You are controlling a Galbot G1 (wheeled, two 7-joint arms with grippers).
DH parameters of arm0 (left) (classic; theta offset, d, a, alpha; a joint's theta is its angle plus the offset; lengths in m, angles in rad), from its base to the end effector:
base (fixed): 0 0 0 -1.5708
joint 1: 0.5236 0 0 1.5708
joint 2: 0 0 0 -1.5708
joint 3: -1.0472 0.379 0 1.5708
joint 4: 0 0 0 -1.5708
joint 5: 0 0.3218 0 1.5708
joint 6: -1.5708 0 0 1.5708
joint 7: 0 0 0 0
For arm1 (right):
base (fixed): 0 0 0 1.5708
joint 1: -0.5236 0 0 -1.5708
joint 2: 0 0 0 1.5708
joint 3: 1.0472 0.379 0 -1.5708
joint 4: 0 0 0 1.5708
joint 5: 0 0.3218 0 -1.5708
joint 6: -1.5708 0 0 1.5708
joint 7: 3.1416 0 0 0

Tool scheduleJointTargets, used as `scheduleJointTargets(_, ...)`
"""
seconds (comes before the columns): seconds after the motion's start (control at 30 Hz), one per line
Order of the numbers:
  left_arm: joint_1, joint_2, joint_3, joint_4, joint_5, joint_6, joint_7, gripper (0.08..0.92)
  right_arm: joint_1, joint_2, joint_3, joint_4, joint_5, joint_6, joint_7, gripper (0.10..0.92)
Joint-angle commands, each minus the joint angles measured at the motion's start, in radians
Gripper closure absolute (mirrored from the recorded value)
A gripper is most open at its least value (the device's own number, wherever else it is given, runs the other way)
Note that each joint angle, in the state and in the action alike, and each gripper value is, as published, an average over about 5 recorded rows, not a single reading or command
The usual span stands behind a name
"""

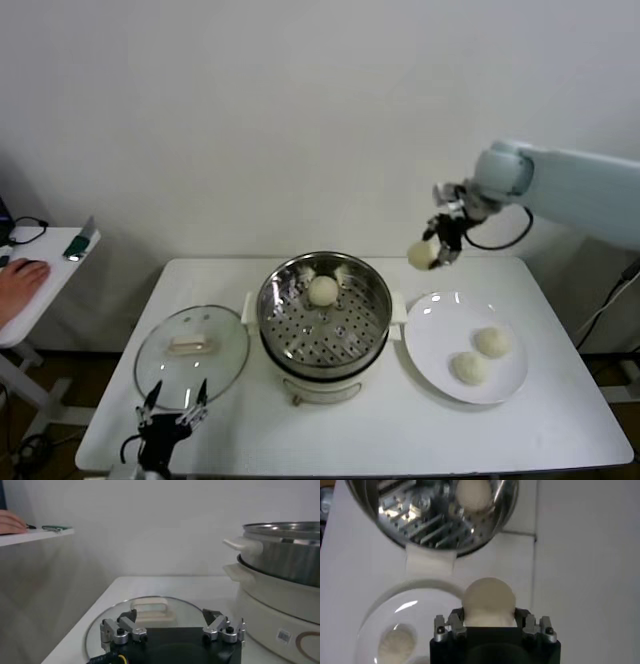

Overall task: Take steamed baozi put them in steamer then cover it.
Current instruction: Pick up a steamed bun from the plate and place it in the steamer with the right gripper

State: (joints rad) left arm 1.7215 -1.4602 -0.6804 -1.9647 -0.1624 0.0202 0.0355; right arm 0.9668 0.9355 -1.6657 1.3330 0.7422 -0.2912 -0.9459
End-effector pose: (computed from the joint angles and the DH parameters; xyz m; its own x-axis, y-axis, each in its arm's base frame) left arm 0.0739 0.0743 -0.3776 -0.9580 -0.0656 0.2793 -0.0633 0.9978 0.0170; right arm 0.5451 -0.0648 0.0580 -0.2653 -0.2572 0.9292 -0.9492 -0.0997 -0.2986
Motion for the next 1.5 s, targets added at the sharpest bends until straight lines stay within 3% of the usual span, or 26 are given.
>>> scheduleJointTargets(0.03,-0.002,0.000,0.003,-0.004,-0.001,0.001,0.001,0.177,0.162,0.163,0.029,0.242,0.259,-0.153,0.134,0.372)
scheduleJointTargets(0.2,0.000,0.002,0.000,-0.006,-0.003,0.001,0.001,0.177,0.028,0.256,0.077,0.289,0.312,-0.273,0.289,0.372)
scheduleJointTargets(0.5,0.004,0.000,0.001,-0.012,-0.002,0.000,0.000,0.177,-0.151,0.343,0.101,0.216,0.288,-0.346,0.431,0.372)
scheduleJointTargets(0.97,0.009,-0.003,0.000,-0.006,0.000,-0.004,-0.001,0.177,-0.345,0.361,0.121,0.092,0.153,-0.359,0.469,0.372)
scheduleJointTargets(1.5,0.000,-0.005,0.000,0.007,-0.002,-0.006,-0.001,0.177,-0.365,0.382,0.127,0.070,0.127,-0.363,0.469,0.365)
